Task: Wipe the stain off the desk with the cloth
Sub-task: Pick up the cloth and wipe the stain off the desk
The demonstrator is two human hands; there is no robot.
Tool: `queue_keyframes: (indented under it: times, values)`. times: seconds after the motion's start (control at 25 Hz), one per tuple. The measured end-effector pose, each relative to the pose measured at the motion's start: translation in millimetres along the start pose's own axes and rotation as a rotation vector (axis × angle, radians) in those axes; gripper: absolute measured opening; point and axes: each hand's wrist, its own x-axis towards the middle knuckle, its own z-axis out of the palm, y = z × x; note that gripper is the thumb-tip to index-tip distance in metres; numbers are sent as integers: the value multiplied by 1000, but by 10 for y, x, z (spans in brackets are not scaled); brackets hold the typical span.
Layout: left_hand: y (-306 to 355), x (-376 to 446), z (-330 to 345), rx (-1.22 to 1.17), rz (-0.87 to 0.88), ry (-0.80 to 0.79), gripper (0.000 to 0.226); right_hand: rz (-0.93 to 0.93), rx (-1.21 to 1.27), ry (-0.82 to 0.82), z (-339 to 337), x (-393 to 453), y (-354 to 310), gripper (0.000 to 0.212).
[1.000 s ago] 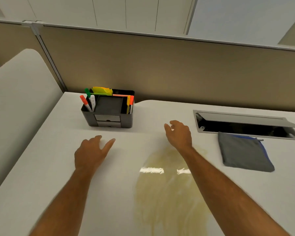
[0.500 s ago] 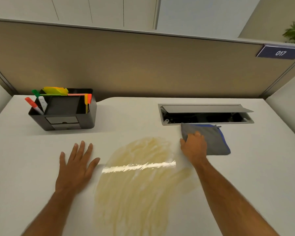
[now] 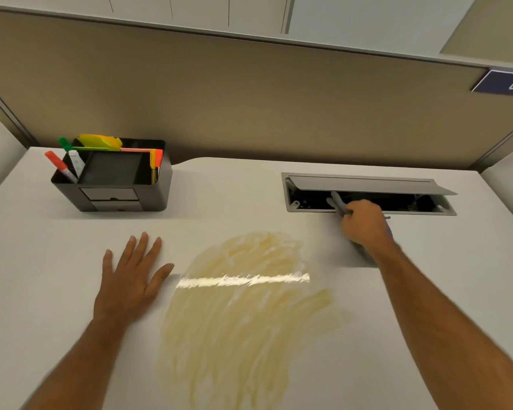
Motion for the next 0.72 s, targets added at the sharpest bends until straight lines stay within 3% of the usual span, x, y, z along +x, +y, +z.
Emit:
queue_keyframes:
  times: [0.16,0.28,0.36,0.52,0.6,0.72]
  values:
    - [-13,9,6,1,6,2,88,-282,-10,150,-317,-177,-57,15]
    - [-27,5,21,2,6,-1,88,-614,-161,198,-272,-689,83,36]
    - [-39,8,32,1,2,1,87,-692,-271,188,-84,-1096,285,46]
    - [-42,14,46,4,1,-1,84,-533,-321,76,318,-1714,554,42]
    - [-41,10,49,4,-1,2,84,-435,-174,73,360,-1683,508,33]
    - [-48,14,53,7,0,12,84,-351,76,121,413,-1281,171,47]
